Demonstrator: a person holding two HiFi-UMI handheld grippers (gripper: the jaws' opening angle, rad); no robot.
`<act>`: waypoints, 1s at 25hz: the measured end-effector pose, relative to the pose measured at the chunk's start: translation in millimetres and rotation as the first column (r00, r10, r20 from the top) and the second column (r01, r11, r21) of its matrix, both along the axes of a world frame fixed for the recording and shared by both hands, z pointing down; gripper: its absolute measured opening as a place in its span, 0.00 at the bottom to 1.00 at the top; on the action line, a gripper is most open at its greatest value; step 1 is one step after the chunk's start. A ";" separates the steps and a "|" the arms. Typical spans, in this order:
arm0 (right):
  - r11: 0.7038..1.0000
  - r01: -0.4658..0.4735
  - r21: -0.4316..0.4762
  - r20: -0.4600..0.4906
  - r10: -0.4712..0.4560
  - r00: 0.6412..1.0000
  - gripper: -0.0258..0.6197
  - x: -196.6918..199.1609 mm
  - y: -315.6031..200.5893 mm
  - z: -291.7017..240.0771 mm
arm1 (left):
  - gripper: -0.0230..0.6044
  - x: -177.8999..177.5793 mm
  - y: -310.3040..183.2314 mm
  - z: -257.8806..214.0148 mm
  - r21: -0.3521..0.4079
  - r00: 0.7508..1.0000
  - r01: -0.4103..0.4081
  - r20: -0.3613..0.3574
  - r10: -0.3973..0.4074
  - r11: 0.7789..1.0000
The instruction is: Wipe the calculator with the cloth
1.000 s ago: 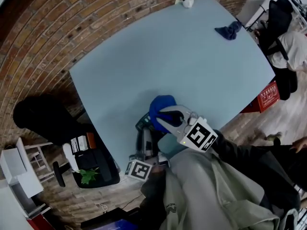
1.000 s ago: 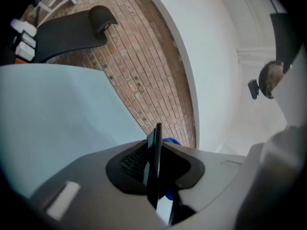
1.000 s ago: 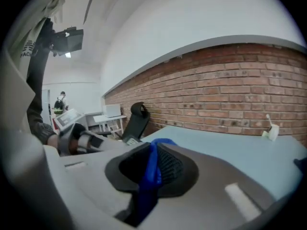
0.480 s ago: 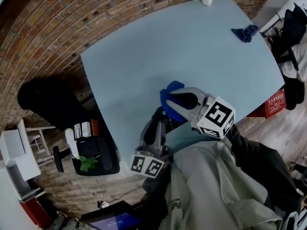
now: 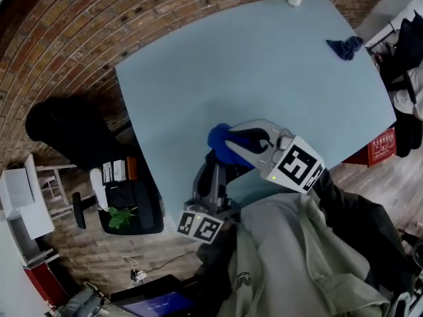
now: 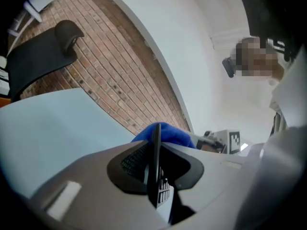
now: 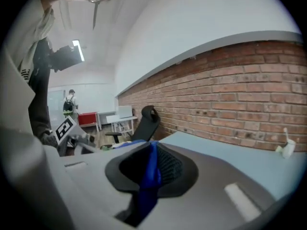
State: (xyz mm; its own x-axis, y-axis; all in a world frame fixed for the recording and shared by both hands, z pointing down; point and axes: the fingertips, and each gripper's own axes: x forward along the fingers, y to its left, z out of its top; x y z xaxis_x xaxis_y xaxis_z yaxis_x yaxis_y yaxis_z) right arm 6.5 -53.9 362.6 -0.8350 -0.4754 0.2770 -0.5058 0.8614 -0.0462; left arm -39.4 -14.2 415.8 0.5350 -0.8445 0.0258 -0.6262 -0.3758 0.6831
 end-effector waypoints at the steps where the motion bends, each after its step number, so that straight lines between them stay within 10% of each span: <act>1: 0.999 -0.037 -0.009 -0.027 0.037 0.999 0.10 15.0 -5.3 5.2 | 0.13 -2.9 -0.3 -1.3 -0.002 1.000 0.009 -0.008 -0.010 1.000; 12: 0.990 0.119 0.076 -0.217 -0.100 0.971 0.10 -28.6 64.8 10.4 | 0.13 -36.7 -23.4 -3.9 -0.084 0.951 0.168 -0.250 -0.184 0.982; 17: 0.951 -0.012 0.308 -0.181 0.071 0.981 0.12 -0.8 33.8 -16.9 | 0.13 -49.9 -23.4 -8.5 -0.080 0.935 0.188 -0.291 -0.203 0.979; 21: 0.963 -0.036 0.265 -0.046 0.050 0.998 0.33 -0.5 29.7 -30.6 | 0.13 -57.6 -22.6 -7.1 -0.078 0.939 0.217 -0.256 -0.230 0.973; 25: 0.978 0.063 0.198 -0.141 -0.035 0.989 0.52 -19.3 35.4 -17.5 | 0.13 -53.5 -21.3 -13.3 -0.044 0.957 0.209 -0.196 -0.214 0.977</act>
